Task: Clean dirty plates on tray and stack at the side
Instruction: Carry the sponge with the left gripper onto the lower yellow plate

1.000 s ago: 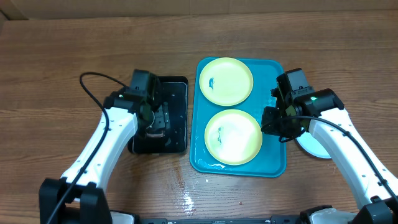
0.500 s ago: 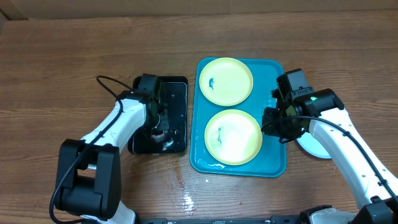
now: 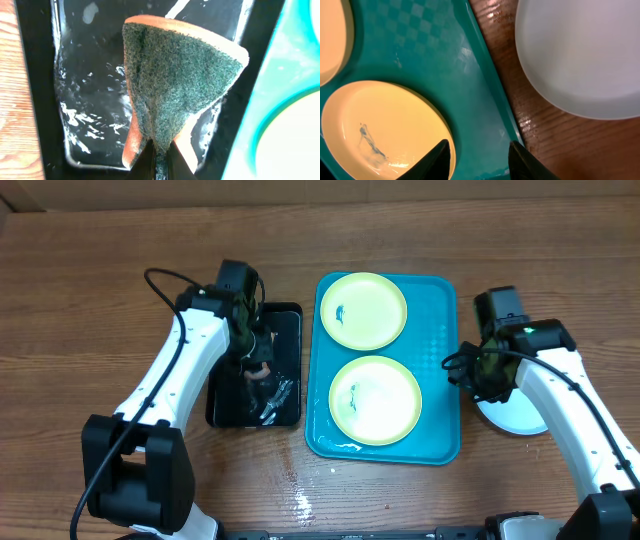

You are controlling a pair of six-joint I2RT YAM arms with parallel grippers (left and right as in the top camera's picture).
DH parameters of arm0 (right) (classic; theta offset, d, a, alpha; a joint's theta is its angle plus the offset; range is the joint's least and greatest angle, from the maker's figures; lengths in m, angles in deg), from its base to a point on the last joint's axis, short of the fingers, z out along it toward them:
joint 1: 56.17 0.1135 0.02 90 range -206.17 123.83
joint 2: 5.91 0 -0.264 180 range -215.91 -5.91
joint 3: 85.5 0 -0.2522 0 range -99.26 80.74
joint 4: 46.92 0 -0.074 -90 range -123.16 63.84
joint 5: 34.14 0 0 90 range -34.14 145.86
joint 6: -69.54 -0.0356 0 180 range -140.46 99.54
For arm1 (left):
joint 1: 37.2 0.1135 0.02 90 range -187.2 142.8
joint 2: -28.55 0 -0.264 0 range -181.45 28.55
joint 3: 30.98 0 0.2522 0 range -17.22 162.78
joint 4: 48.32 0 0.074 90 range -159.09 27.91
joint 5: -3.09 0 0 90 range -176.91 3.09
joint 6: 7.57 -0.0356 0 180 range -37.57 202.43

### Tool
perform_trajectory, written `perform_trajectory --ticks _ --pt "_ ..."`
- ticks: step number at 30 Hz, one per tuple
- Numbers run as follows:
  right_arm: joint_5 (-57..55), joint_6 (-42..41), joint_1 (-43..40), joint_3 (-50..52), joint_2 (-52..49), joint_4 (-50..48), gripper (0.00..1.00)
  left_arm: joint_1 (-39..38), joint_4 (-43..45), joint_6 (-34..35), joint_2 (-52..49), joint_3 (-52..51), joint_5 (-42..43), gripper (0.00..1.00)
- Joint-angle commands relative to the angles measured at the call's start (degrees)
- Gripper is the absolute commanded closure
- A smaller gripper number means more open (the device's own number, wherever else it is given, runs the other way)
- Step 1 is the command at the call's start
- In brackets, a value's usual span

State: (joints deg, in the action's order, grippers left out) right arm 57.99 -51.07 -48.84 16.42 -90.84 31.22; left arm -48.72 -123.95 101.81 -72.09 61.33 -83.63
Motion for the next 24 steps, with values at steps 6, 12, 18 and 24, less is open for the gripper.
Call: perform_trajectory --ticks 6,12,18,24 --pt "12.2 11.1 -0.3 7.4 -0.2 -5.7 0.56 -2.3 -2.9 -2.7 1.0 2.6 0.6 0.96" --pt "18.5 14.4 -0.3 13.0 -0.2 -13.4 0.56 -3.9 -3.3 -2.7 2.6 2.6 -1.8 0.96" --pt "16.2 14.4 -0.3 13.0 -0.2 -16.7 0.56 -4.6 -3.6 -2.7 4.6 2.6 -1.8 0.96" --pt "15.5 14.4 0.3 14.4 -0.8 -18.3 0.57 -4.8 -3.5 -2.8 6.0 2.6 -1.8 0.96"
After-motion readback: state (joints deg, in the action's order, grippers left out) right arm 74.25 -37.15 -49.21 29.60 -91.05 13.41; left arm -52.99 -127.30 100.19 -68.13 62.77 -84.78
